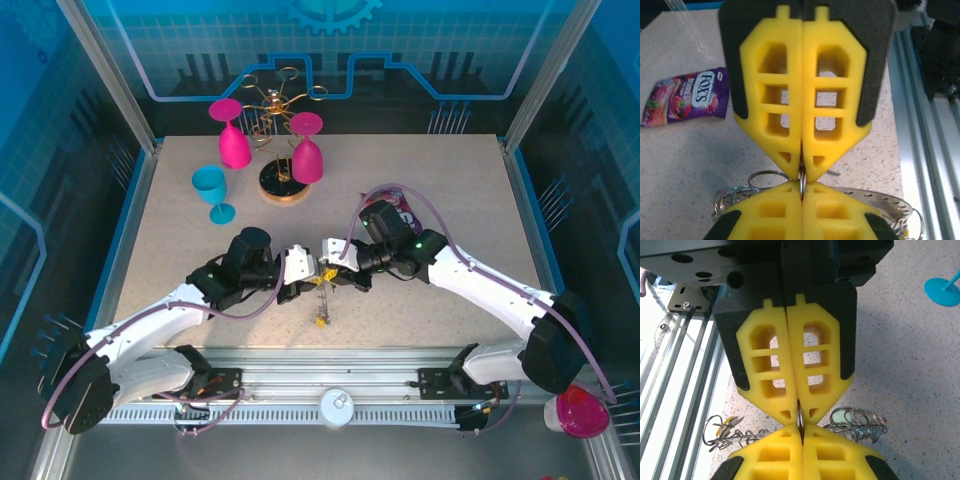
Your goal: Put the keys on the keyring
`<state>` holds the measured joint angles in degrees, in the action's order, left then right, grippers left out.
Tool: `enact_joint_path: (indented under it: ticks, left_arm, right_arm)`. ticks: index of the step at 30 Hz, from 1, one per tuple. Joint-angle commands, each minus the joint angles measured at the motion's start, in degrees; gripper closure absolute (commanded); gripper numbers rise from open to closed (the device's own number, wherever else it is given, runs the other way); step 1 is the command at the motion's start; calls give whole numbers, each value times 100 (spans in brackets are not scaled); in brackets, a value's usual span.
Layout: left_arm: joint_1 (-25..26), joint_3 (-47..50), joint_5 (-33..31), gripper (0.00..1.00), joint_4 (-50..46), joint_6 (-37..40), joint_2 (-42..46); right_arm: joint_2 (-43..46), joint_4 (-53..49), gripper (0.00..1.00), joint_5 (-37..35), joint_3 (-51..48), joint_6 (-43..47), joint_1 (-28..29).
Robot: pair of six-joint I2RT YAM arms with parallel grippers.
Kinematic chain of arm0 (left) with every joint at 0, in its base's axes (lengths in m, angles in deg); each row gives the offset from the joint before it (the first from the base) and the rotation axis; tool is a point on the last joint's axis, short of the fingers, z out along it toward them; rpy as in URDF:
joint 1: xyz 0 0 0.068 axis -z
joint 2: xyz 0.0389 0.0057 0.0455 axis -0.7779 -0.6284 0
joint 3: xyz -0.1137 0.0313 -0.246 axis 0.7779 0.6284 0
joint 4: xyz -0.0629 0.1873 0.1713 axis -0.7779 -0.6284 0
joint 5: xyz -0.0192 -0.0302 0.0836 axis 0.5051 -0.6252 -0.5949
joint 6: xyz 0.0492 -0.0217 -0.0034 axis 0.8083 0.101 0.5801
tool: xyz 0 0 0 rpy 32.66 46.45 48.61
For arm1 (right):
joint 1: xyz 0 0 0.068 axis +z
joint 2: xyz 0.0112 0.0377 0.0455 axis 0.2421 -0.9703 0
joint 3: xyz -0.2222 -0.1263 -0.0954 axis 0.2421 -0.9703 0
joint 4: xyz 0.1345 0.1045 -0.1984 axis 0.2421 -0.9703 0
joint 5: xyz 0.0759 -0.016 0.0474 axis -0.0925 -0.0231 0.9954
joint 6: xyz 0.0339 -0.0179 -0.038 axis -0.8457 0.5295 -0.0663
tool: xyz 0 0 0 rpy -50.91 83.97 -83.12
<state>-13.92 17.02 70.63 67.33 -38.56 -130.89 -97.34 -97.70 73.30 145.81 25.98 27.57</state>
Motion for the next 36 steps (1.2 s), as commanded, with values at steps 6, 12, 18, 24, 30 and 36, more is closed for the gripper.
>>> enact_joint_path:
  ticks: [6, 12, 18, 24, 30, 36]
  left_arm:
    - [30, -4, 174, 100, 377, -6, 177]
    - [33, 125, 154, 100, 802, -270, 206]
    - [34, 250, 70, 100, 1108, -595, 269]
    - [32, 380, -30, 100, 1284, -774, 431]
    - [23, 504, -66, 100, 1426, -867, 561]
    - [29, 615, -78, 100, 1736, -878, 645]
  right_arm:
    - [632, 816, 57, 24, -600, -846, -230]
    - [849, 1173, 55, -25, -1116, -1295, -230]
    - [720, 1598, 58, -80, -1216, -1585, -221]
    - [726, 1729, 72, -340, -1236, -1667, -232]
    - [844, 1552, 97, -513, -1251, -1576, -257]
    - [690, 1115, 100, -504, -1297, -1213, -219]
